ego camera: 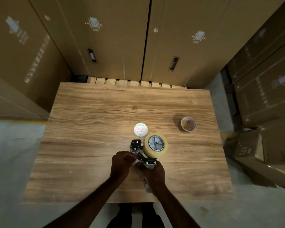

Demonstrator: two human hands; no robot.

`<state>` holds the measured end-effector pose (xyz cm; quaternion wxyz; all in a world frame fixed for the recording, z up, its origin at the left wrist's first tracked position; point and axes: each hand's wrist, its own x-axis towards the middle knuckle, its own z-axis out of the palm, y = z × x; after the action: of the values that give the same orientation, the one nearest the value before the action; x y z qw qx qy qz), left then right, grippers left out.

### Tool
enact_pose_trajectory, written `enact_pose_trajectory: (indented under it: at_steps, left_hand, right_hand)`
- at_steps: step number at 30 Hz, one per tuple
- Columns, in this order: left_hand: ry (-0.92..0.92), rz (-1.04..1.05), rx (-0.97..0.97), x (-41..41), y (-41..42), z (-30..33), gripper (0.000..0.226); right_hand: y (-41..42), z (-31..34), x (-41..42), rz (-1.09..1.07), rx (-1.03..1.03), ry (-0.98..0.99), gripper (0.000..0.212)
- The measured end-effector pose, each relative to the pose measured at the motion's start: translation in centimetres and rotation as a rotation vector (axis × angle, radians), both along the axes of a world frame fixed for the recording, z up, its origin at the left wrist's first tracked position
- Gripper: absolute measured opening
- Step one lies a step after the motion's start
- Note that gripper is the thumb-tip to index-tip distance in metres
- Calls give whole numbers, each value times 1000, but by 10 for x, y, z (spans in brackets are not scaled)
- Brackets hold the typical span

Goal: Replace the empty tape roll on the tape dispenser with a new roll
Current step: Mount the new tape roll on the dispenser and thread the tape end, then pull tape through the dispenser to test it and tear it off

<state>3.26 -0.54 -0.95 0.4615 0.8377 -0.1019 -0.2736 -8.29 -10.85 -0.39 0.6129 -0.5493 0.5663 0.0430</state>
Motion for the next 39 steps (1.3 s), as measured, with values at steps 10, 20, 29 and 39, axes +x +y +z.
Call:
enact_pose_trajectory:
  at_steps: [10,20,29,39]
  left_hand:
    - [-780,-757,175,55,-49,124,9]
    - [-862,-956,298,81,-86,233,25]
    - [-845,-987,291,92,-110,289,25]
    - [-881,-1233,358,119,-132,366,22]
  right_hand:
    - [-28,82,14,-126,304,-213,34]
    - [-47,170,28,-173,331,-352,55]
    - [-55,205,37,-213,303,-410,49]
    - [-80,245,33,-67,459,-495,26]
